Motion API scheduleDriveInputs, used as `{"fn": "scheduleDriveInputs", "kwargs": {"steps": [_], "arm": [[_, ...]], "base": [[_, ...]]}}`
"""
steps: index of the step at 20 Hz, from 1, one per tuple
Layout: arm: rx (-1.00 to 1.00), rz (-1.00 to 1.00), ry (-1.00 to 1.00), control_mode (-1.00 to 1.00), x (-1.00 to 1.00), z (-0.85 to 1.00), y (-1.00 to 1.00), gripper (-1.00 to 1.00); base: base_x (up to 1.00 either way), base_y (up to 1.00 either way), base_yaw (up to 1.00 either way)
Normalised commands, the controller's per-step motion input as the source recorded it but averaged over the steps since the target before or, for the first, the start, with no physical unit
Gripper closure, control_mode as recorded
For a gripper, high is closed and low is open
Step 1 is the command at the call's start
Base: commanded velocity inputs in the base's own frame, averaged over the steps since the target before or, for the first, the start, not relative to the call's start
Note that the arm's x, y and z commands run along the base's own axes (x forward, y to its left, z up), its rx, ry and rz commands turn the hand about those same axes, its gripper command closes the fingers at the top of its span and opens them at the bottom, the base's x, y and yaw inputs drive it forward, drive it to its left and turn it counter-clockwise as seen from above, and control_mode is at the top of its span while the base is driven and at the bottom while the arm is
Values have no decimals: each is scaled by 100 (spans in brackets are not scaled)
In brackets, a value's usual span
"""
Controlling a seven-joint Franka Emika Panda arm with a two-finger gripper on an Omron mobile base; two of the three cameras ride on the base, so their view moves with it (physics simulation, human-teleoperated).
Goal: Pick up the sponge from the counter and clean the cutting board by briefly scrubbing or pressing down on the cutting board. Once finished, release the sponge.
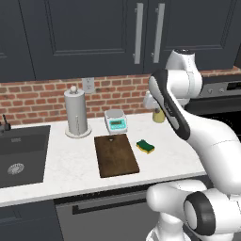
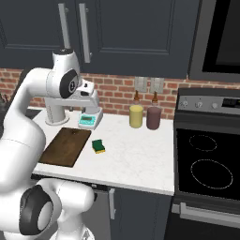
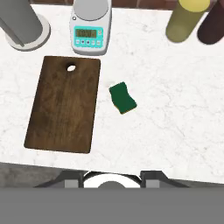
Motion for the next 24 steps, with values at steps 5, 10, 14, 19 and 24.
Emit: {"fn": "scheduleDriveInputs", "kwargs": {"steps": [5, 10, 14, 19, 24], "arm": [[0, 2, 2, -100, 8, -22, 0, -100], [0, 17, 14, -100, 44, -83, 0, -100], [0, 16, 7, -100, 37, -81, 0, -100], [-9, 14, 1, -100, 26, -52, 0, -100], [-11, 8, 0, -100, 24, -44, 0, -100]], "base": [[0, 0, 0], [0, 0, 0], [0, 0, 0], [0, 0, 0], [0, 0, 0]]}}
